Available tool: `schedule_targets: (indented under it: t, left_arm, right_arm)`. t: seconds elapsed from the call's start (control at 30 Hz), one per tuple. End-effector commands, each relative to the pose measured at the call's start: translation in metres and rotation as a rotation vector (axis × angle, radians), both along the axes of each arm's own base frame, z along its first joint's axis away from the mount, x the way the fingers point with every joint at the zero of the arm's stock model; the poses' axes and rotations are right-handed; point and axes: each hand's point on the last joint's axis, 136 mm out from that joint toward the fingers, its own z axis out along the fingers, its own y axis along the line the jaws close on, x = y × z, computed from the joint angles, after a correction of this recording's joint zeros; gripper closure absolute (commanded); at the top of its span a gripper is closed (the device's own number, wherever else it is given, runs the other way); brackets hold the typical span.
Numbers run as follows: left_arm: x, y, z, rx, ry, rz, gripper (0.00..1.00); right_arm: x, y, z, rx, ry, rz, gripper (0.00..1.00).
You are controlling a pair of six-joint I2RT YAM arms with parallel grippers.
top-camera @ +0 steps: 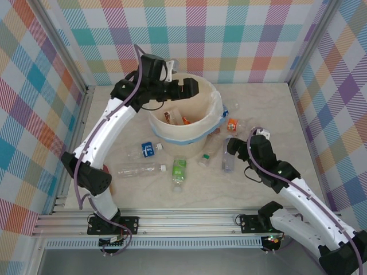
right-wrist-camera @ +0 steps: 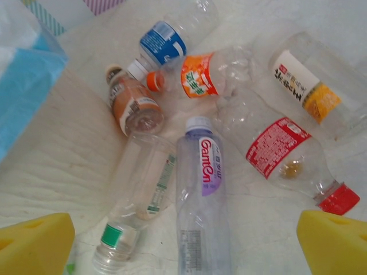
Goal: Put the plastic bottles in the bin
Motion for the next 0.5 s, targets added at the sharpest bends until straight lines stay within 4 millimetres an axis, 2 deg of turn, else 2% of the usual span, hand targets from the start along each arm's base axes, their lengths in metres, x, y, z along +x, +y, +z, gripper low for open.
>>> schedule_targets:
  t: [0.0,0.1,0.23,0.33,0.47]
  left_arm:
    - [-0.016,0.009,0.028,-0.052,-0.075,0.014,0.00]
    - [-0.020,0.030,0.030,-0.041,-0.095,0.100,0.00]
    - [-0.024,0.077,0.020,-0.001,-0.100,0.314,0.00]
    - [-0.037,0.103,0.017,-0.011,-0.101,0.380,0.00]
    - [-0.058,0.131,0.016,0.015,-0.109,0.441,0.00]
  right_arm:
    - [-0.003,-0.002,-0.021,-0.003,0.054,-0.017,0.00]
    - [-0.003,0.000,-0.040,-0.020,0.108,-0.017,0.00]
    - [-0.004,0.005,-0.065,-0.024,0.190,-0.014,0.00]
    - [-0.004,0.008,-0.080,-0.024,0.234,-0.020,0.00]
    - [0.001,0.026,-0.094,-0.017,0.275,0.069,0.02]
